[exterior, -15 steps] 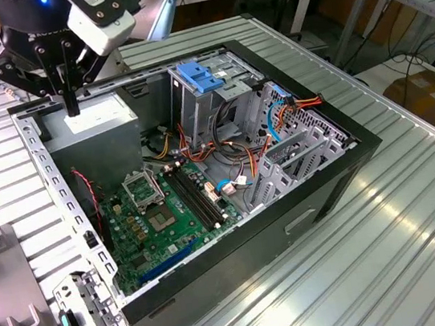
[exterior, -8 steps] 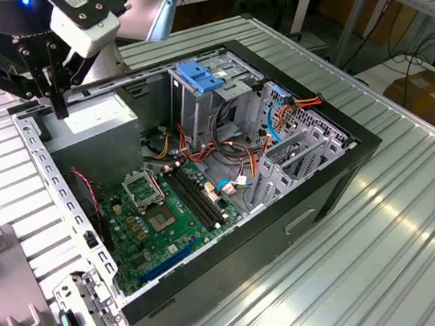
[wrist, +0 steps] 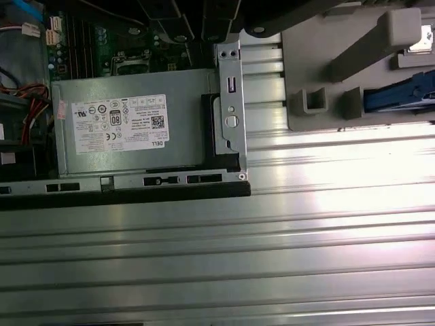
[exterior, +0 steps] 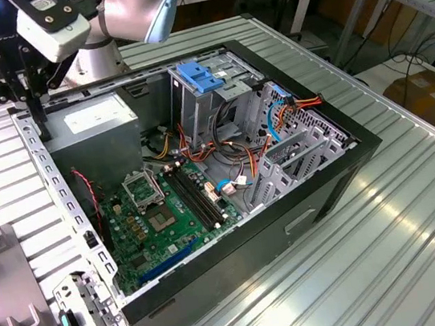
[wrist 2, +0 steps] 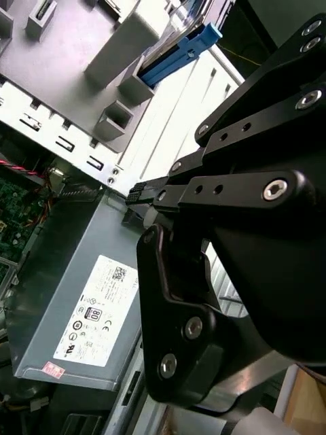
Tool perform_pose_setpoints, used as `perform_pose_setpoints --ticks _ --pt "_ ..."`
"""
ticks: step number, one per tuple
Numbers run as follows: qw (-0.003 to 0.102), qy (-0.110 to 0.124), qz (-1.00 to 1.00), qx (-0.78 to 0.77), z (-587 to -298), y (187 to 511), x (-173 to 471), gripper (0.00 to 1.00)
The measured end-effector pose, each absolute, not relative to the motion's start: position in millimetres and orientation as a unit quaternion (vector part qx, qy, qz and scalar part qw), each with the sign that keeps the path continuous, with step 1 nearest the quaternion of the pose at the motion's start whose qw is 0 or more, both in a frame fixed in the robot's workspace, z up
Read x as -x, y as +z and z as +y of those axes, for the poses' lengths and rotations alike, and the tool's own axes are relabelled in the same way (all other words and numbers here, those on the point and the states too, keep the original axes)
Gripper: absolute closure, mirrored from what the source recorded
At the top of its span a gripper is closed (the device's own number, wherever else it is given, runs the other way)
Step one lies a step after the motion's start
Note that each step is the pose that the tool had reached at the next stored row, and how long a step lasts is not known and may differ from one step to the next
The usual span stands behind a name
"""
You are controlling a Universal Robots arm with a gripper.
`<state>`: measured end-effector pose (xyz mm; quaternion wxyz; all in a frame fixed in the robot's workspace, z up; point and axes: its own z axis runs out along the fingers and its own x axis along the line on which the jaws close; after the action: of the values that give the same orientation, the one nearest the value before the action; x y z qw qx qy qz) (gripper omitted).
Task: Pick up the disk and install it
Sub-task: 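Reach for the disk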
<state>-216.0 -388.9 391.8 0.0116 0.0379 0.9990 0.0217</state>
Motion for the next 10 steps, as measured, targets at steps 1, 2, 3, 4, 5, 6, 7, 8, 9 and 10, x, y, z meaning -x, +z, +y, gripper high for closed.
perform_pose_setpoints --ticks 1,2,3,4,5,6,7,8,9,10 --pt "0.012 0.022 0.999 -0.038 -389 392 218 0.89" --pt "0.012 0.022 0.999 -0.038 -388 392 221 0.89" --pt "0.012 0.022 0.999 -0.038 -388 392 223 0.89" --pt "0.012 0.022 0.999 -0.038 -388 392 225 0.89" --pt "0.012 0.022 0.999 -0.038 -388 392 227 0.89" --pt "0.012 0.022 0.999 -0.038 -387 392 230 0.89" --pt "0.012 0.022 0.999 -0.038 -387 392 232 0.89" --pt "0.012 0.022 0.999 -0.038 -387 392 237 0.89" --pt "0.012 0.022 0.999 -0.038 -386 392 240 0.89" --pt "0.012 0.022 0.999 -0.038 -386 392 243 0.89"
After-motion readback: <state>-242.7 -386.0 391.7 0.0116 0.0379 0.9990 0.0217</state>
